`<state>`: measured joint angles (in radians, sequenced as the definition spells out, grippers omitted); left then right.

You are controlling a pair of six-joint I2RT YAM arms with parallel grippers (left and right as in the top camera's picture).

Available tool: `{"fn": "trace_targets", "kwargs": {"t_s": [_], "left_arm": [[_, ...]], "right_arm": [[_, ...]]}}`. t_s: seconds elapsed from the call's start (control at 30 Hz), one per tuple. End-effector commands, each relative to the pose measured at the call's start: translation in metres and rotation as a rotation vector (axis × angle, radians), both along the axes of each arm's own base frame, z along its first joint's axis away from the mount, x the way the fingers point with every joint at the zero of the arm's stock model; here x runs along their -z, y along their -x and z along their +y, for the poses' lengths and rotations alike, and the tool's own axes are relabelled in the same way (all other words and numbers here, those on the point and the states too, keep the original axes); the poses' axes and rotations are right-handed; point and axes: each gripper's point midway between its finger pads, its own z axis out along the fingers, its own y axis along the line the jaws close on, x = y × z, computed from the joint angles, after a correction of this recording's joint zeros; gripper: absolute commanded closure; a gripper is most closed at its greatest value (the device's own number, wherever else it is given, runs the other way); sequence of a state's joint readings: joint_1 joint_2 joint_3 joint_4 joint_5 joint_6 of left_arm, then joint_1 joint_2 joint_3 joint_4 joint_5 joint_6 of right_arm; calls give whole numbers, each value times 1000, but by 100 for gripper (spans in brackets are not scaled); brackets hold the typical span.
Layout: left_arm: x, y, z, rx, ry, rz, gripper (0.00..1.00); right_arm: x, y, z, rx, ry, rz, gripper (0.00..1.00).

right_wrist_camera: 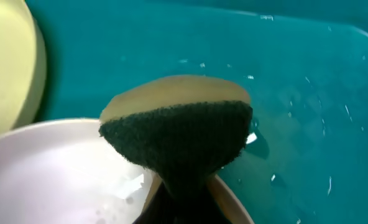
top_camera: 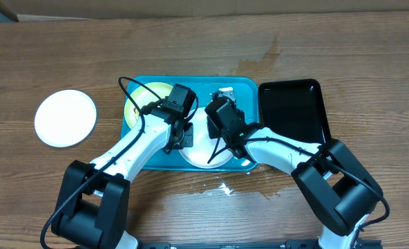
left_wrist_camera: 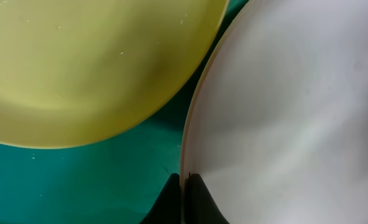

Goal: Clean dirty plates on tray and stack at the side
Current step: 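Scrub the white plate's smear with the sponge while left gripper holds rim, then carry the sponge with the right gripper back onto the black tray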

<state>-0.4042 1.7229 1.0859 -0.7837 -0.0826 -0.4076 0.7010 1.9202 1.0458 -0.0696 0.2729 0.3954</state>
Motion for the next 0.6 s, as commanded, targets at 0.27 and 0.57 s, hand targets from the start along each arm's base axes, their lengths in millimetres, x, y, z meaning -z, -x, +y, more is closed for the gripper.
{"fn": "trace_targets", "kwargs": {"t_s": [0.27, 0.57], "left_arm": [[2, 4, -2, 54, -13, 27, 96], [2, 4, -2, 54, -14, 30, 96]], "right_arm": [[-24, -29, -1, 75, -28, -166, 96], [-81, -53, -2, 105, -94, -329, 96]]}}
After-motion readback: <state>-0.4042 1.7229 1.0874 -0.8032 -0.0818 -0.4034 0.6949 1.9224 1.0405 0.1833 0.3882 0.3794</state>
